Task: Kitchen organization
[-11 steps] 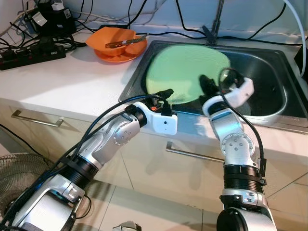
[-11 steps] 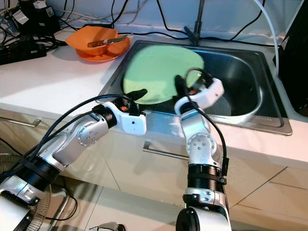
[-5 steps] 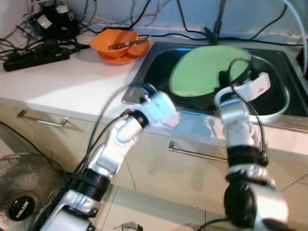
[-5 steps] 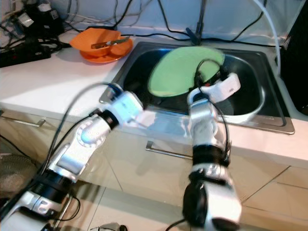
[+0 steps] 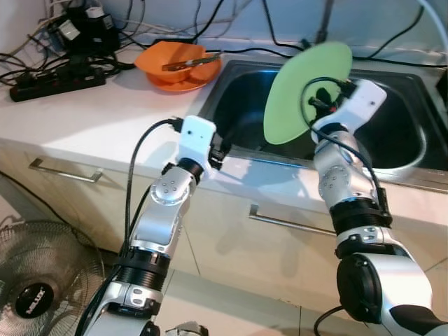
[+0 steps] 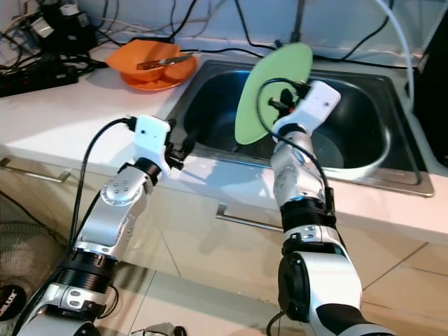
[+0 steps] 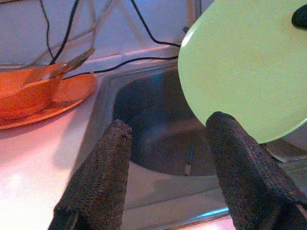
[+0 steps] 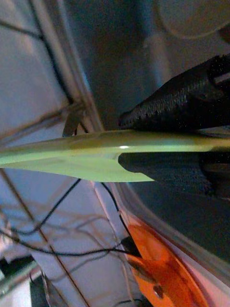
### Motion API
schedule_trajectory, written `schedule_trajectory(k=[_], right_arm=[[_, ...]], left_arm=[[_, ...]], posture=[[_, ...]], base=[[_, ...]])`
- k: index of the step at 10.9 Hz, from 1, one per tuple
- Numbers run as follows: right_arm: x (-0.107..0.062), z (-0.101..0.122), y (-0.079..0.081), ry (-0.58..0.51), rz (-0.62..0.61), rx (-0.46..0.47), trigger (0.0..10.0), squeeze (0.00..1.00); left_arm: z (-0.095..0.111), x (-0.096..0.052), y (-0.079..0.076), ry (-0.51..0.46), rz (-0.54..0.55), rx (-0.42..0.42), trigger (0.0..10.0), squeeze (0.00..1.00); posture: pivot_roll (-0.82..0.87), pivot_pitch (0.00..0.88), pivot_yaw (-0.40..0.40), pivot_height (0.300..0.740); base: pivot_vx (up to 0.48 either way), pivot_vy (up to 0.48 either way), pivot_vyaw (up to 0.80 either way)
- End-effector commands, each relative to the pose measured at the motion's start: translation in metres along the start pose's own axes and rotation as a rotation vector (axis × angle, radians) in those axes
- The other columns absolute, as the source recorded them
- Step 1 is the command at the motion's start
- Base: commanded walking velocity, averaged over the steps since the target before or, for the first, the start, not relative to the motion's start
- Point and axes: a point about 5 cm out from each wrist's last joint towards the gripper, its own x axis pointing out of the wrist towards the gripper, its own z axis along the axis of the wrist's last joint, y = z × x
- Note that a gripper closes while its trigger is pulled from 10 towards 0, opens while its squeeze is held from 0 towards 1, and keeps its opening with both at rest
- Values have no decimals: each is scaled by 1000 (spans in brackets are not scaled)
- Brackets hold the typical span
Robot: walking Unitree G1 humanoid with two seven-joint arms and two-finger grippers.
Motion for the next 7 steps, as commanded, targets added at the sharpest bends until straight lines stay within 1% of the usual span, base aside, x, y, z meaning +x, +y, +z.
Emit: schedule_trajectory(k=[1, 2, 3, 4, 5, 7], right_arm=[[1, 8, 6, -57, 38, -32, 10000, 0], [-1, 2, 2, -41, 34, -41, 10000, 0], [-2, 1, 1, -42, 30, -43, 10000, 0], [-2, 0, -1, -40, 21, -61, 10000, 0], [-2, 0, 1, -43, 32, -103, 10000, 0], [-2, 0, 2, -51, 35, -91, 10000, 0]], left_arm=[[1, 1, 4, 4, 18, -1, 10000, 0], [1, 1, 2, 15, 24, -32, 10000, 0], [2, 1, 2, 16, 23, -36, 10000, 0], [4, 2, 3, 16, 23, -41, 10000, 0], [5, 2, 3, 16, 24, -43, 10000, 0], [5, 3, 2, 17, 22, -43, 10000, 0]], posture=[[38, 18, 57, 740], [38, 19, 55, 740], [39, 18, 55, 740], [38, 20, 56, 740], [38, 19, 55, 740], [40, 24, 54, 740]], base=[[251, 0, 0], [262, 0, 0], [266, 0, 0], [292, 0, 0], [296, 0, 0], [302, 0, 0]])
